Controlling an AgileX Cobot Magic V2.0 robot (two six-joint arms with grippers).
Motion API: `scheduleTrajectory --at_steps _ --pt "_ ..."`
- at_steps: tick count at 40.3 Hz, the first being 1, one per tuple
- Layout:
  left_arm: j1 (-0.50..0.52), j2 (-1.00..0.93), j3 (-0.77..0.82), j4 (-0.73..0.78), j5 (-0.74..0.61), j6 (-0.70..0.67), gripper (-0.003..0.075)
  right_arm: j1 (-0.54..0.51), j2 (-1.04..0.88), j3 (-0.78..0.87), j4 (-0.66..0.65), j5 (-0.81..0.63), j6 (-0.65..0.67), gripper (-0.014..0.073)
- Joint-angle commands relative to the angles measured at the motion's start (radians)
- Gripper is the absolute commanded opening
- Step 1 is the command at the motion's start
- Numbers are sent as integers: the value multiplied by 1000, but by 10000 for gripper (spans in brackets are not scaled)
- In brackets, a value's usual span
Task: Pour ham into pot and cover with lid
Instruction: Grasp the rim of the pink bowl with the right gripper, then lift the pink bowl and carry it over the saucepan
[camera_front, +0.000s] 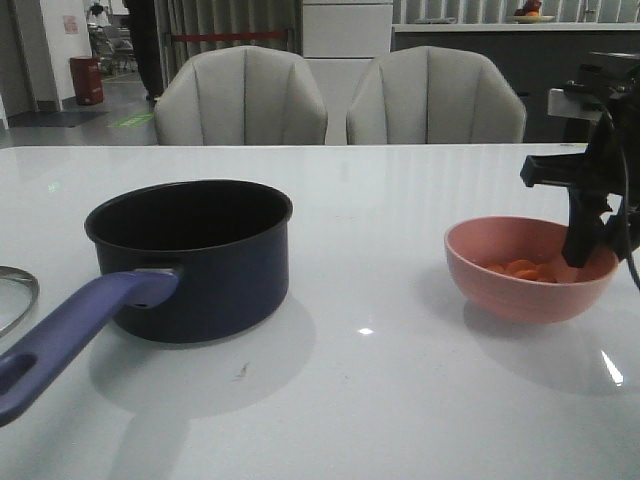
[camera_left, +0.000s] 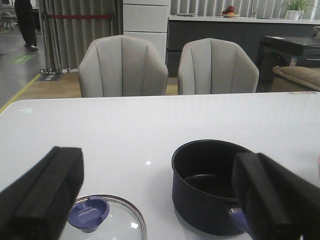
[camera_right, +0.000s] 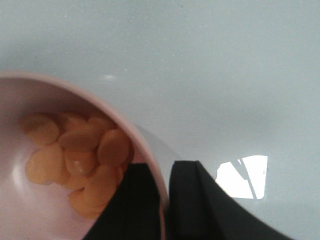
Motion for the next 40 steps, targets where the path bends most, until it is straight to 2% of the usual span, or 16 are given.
scheduleTrajectory --at_steps 1,9,19,24,29,40 --pt "-9 11 -25 -2 -82 2 637 -2 -35 -33 22 -26 -10 154" --pt "-9 11 -25 -2 -82 2 637 -2 -35 -33 20 -60 -10 148" --pt "-9 11 -25 -2 -82 2 637 -2 -48 -70 18 -2 -10 148" --pt "-9 11 -25 -2 -82 2 637 33 -97 -111 16 -5 -9 148" --pt "-9 11 -25 -2 -80 2 637 101 -177 -136 0 -56 -9 148" --pt "-9 11 -25 -2 -80 2 637 352 -202 -282 -64 -53 6 148"
